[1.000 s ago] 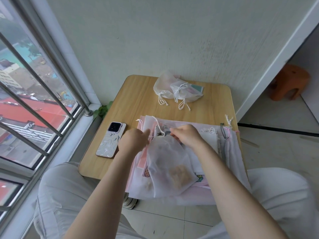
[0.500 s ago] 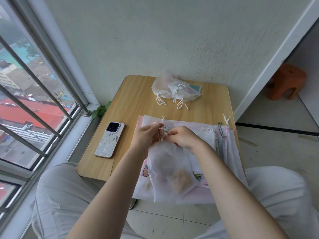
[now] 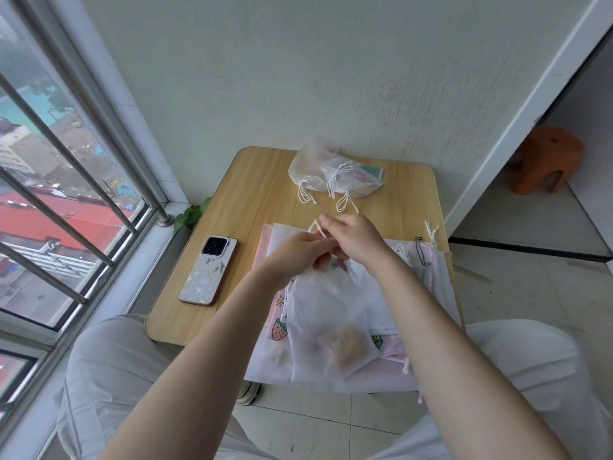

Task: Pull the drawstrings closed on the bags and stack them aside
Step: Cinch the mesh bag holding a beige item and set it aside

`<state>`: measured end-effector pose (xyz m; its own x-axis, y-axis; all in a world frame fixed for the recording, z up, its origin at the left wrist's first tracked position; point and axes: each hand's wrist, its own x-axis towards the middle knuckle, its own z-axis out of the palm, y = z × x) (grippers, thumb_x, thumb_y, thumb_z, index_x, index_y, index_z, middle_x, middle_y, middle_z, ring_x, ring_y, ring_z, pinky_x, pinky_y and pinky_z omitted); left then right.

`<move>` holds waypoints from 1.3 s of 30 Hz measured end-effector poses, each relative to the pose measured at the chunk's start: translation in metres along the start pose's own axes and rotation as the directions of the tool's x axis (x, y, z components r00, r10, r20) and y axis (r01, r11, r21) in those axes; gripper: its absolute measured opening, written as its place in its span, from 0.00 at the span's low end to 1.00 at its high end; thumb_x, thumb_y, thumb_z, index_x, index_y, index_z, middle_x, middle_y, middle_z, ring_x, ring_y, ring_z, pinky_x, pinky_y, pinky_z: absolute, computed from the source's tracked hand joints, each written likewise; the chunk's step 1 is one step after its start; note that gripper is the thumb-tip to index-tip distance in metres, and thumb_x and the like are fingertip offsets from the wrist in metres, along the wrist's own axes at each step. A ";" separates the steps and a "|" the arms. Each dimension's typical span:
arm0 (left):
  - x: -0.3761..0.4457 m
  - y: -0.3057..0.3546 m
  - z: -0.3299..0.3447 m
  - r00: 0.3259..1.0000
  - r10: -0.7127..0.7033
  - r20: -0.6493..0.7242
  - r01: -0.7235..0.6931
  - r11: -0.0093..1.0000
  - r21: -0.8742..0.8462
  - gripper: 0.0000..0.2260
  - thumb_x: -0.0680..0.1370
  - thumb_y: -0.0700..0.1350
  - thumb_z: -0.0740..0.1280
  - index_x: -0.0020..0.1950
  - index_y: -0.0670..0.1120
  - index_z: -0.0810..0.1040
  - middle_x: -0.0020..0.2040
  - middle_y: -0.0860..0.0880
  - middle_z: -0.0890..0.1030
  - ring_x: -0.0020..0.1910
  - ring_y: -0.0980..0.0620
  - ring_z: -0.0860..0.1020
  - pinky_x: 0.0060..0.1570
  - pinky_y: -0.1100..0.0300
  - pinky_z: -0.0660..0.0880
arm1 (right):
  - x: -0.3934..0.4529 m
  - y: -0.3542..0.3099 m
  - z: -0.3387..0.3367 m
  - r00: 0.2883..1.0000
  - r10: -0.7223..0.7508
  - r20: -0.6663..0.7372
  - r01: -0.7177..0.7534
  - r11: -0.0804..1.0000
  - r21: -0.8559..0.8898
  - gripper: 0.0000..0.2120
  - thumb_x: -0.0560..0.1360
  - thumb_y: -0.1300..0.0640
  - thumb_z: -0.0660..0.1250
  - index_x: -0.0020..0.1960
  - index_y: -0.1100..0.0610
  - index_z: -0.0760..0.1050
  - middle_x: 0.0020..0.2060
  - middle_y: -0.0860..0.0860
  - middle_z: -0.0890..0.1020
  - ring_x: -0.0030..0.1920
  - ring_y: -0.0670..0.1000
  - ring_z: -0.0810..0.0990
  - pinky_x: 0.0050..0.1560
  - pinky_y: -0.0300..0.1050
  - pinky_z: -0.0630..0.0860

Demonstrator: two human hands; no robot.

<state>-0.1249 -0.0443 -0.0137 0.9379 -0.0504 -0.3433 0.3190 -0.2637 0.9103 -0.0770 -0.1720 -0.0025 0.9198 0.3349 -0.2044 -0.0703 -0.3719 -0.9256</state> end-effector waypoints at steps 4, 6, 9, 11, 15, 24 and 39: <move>0.005 -0.009 -0.008 0.996 -0.054 -0.077 0.046 0.995 -0.094 0.16 0.80 0.49 0.64 0.45 0.38 0.84 0.31 0.49 0.78 0.31 0.53 0.72 0.36 0.62 0.68 | 0.000 0.005 -0.009 0.996 0.080 0.026 -0.070 0.963 -0.259 0.20 0.80 0.49 0.61 0.34 0.59 0.72 0.25 0.51 0.74 0.21 0.45 0.68 0.26 0.38 0.64; 0.006 -0.013 -0.008 0.986 -0.073 -0.147 0.045 0.982 -0.183 0.13 0.81 0.46 0.64 0.47 0.40 0.84 0.33 0.48 0.80 0.33 0.53 0.74 0.36 0.63 0.71 | 0.000 0.009 -0.012 0.996 0.081 0.041 -0.065 0.952 -0.299 0.19 0.78 0.50 0.64 0.36 0.63 0.72 0.28 0.54 0.72 0.25 0.48 0.65 0.29 0.40 0.62; 0.007 -0.015 -0.009 0.968 -0.111 -0.224 0.039 0.951 -0.306 0.10 0.80 0.42 0.66 0.52 0.35 0.82 0.35 0.47 0.81 0.34 0.54 0.76 0.35 0.66 0.74 | -0.002 0.010 -0.014 0.995 0.084 0.058 -0.065 0.959 -0.275 0.14 0.76 0.51 0.68 0.43 0.64 0.81 0.25 0.46 0.70 0.27 0.45 0.67 0.27 0.36 0.63; 0.008 -0.017 -0.010 0.966 -0.124 -0.229 0.045 0.946 -0.320 0.11 0.78 0.41 0.68 0.53 0.33 0.81 0.34 0.48 0.81 0.35 0.53 0.75 0.36 0.64 0.71 | -0.005 0.009 -0.011 0.989 0.087 0.123 -0.055 0.969 -0.242 0.12 0.76 0.52 0.69 0.43 0.61 0.82 0.24 0.44 0.72 0.27 0.45 0.68 0.26 0.35 0.63; 0.008 -0.017 -0.014 0.975 -0.122 -0.186 0.062 0.952 -0.300 0.11 0.76 0.41 0.71 0.52 0.33 0.82 0.39 0.43 0.81 0.41 0.48 0.76 0.42 0.58 0.70 | -0.007 0.010 -0.006 0.970 0.110 0.219 -0.055 0.968 -0.244 0.08 0.76 0.57 0.66 0.42 0.58 0.81 0.30 0.51 0.78 0.26 0.49 0.72 0.26 0.40 0.67; 0.004 -0.018 -0.028 0.992 -0.047 -0.113 0.027 0.985 -0.170 0.08 0.74 0.37 0.73 0.52 0.42 0.83 0.43 0.42 0.82 0.43 0.48 0.80 0.55 0.51 0.78 | -0.007 0.006 -0.010 0.971 0.092 0.218 -0.021 0.951 -0.308 0.13 0.75 0.48 0.69 0.40 0.56 0.85 0.34 0.57 0.79 0.34 0.53 0.75 0.38 0.42 0.72; -0.001 -0.022 -0.016 0.885 0.246 -0.395 -0.181 0.964 0.196 0.05 0.71 0.36 0.74 0.45 0.43 0.83 0.40 0.50 0.84 0.40 0.45 0.82 0.45 0.54 0.79 | 0.012 0.030 0.002 0.906 0.188 0.378 -0.324 0.885 0.335 0.16 0.75 0.65 0.69 0.62 0.67 0.77 0.46 0.52 0.82 0.50 0.47 0.82 0.50 0.40 0.79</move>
<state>-0.1303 -0.0229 -0.0294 0.9625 0.2710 0.0118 0.1112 -0.4336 0.8942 -0.0686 -0.1774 -0.0336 0.6744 0.5611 -0.4799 -0.4894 -0.1471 -0.8596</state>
